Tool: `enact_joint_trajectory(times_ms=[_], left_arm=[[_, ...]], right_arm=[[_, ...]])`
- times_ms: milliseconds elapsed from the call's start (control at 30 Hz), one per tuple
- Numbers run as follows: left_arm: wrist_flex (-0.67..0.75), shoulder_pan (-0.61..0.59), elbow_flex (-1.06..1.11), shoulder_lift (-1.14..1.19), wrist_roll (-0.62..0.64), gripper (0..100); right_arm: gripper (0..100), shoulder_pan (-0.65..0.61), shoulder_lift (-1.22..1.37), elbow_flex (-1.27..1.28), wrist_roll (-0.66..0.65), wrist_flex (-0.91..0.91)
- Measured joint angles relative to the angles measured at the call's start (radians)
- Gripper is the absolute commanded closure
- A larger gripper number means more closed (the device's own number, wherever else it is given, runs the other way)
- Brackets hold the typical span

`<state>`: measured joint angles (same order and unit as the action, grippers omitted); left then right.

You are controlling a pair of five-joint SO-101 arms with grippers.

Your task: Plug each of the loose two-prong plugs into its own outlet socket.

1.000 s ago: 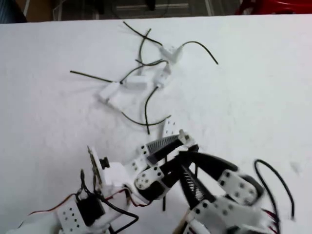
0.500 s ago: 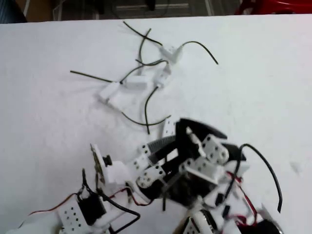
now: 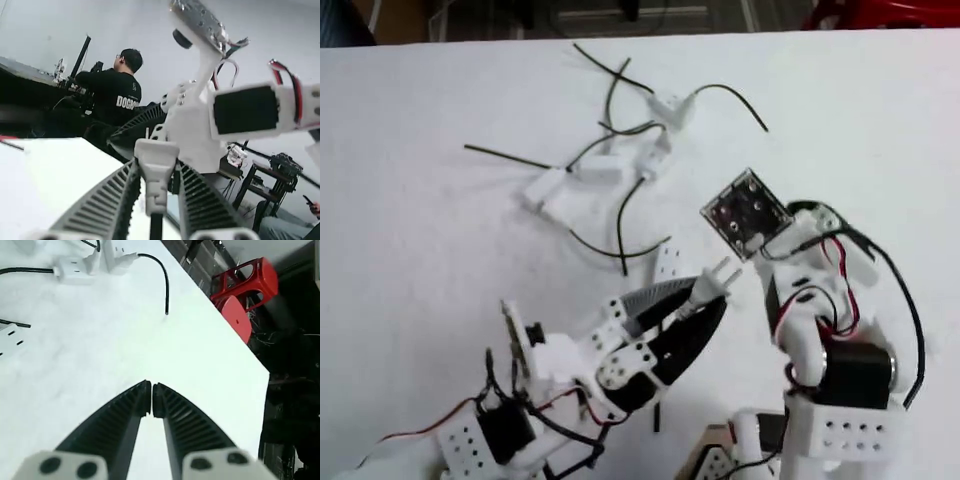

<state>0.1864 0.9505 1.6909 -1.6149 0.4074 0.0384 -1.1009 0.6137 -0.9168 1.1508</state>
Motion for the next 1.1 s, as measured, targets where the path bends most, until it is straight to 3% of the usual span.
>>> enact_joint_trajectory(times_ms=[233,433,633,800,900,1100], left_arm=[[0.000,0.000,0.009,0.000,0.000,98],[0.000,0.000,0.009,0.000,0.000,98],[0.000,0.000,0.009,0.000,0.000,98],[-0.002,-0.005,0.009,0.003,0.002,98],[-0.003,-0.005,0.009,0.003,0.002,98],[0.000,-0.002,0.009,0.002,0.000,98]], right_arm=[[97.9,-0.049,0.002,-0.203,0.023,0.074],[97.9,-0.255,0.000,-0.336,0.104,0.158],[97.9,-0.397,0.002,-0.221,0.110,0.132],[97.9,-0.342,-0.002,-0.026,0.115,-0.026],[97.9,-0.249,-0.003,0.052,0.091,-0.137],[97.9,-0.069,0.017,0.173,-0.006,-0.189]])
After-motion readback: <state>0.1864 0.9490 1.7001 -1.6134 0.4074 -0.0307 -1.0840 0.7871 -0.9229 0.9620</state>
